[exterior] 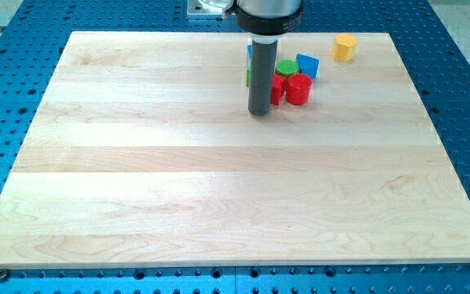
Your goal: Slide the red circle to the top left side of the board
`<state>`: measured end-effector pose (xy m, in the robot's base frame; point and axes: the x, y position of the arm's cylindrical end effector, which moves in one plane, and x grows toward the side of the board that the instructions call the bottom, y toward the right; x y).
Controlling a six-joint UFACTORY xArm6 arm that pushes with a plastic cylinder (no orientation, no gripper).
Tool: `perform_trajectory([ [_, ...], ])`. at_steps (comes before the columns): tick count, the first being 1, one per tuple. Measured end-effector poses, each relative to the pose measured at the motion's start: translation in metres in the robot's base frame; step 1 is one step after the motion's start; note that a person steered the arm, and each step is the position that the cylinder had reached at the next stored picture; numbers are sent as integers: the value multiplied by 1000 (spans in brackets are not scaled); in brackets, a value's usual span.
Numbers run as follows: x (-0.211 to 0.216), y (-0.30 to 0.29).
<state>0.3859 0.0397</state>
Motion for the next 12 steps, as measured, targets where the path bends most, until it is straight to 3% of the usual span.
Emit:
perform_trajectory([
  [1,0,-4],
  [2,31,7],
  [4,3,159],
  [6,-44,96],
  [7,-31,39],
  [8,15,65],
  [10,32,13],
  [12,-82,-152],
])
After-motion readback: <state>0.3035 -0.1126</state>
